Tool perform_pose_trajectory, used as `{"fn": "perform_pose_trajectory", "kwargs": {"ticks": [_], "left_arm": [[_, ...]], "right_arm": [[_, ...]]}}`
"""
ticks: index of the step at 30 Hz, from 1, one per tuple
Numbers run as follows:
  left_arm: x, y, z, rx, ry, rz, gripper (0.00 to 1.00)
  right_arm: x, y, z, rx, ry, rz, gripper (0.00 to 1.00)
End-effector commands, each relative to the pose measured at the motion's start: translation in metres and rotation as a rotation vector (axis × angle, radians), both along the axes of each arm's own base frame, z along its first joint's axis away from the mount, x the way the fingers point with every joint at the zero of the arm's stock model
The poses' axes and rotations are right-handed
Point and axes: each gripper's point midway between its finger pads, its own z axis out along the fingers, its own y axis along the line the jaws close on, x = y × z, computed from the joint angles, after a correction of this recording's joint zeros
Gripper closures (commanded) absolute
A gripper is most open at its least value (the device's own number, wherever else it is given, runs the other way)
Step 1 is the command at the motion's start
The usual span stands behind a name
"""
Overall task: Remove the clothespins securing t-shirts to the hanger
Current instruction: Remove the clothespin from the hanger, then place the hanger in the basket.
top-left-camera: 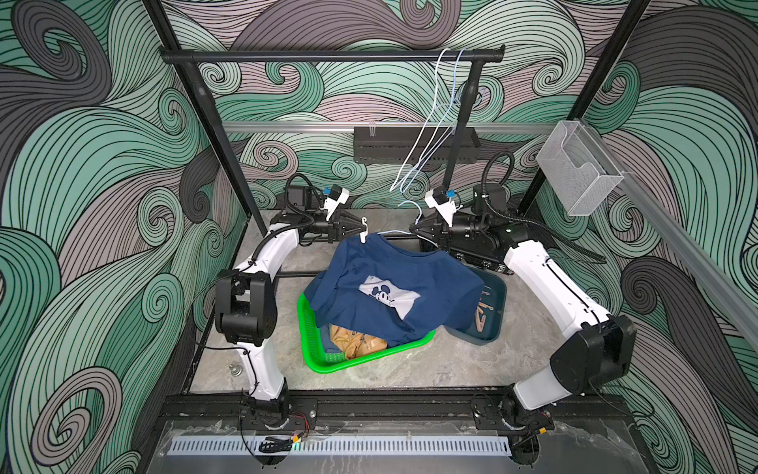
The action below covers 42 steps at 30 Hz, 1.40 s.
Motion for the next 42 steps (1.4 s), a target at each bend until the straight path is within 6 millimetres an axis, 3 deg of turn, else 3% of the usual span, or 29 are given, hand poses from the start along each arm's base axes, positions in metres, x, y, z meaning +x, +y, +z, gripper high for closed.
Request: {"fn": "perform_pose_trajectory", "kwargs": {"ticks": [1, 14, 23, 27, 33, 40, 42], "left_arm": [[0.000, 0.000, 0.017, 0.016, -0.038, 0.048, 0.98], [0.005, 0.005, 0.039, 0.050, -0.067, 0.195, 0.98], [-0.016, 0.012, 0.053, 0.066, -0.095, 0.241, 0.98], [-0.030, 0.022, 0.063, 0.093, -0.109, 0.277, 0.98], [-0.047, 0.034, 0.074, 0.114, -0.140, 0.343, 0.98], [-0.067, 0.038, 0.080, 0.115, -0.159, 0.364, 0.97], [-0.071, 0.039, 0.077, 0.121, -0.160, 0.371, 0.97]], "right_arm": [[-0.005, 0.001, -0.001, -0.009, 0.001, 0.010, 1.00], [-0.011, -0.002, -0.020, -0.063, 0.030, -0.020, 1.00], [-0.047, 0.045, -0.022, -0.060, 0.019, 0.079, 1.00], [-0.064, 0.066, -0.042, -0.087, 0.057, 0.118, 1.00], [-0.081, 0.080, -0.058, -0.092, 0.075, 0.134, 1.00], [-0.102, 0.089, -0.110, -0.307, -0.032, 0.091, 1.00], [-0.107, 0.085, -0.120, -0.337, -0.030, 0.077, 0.93]]}}
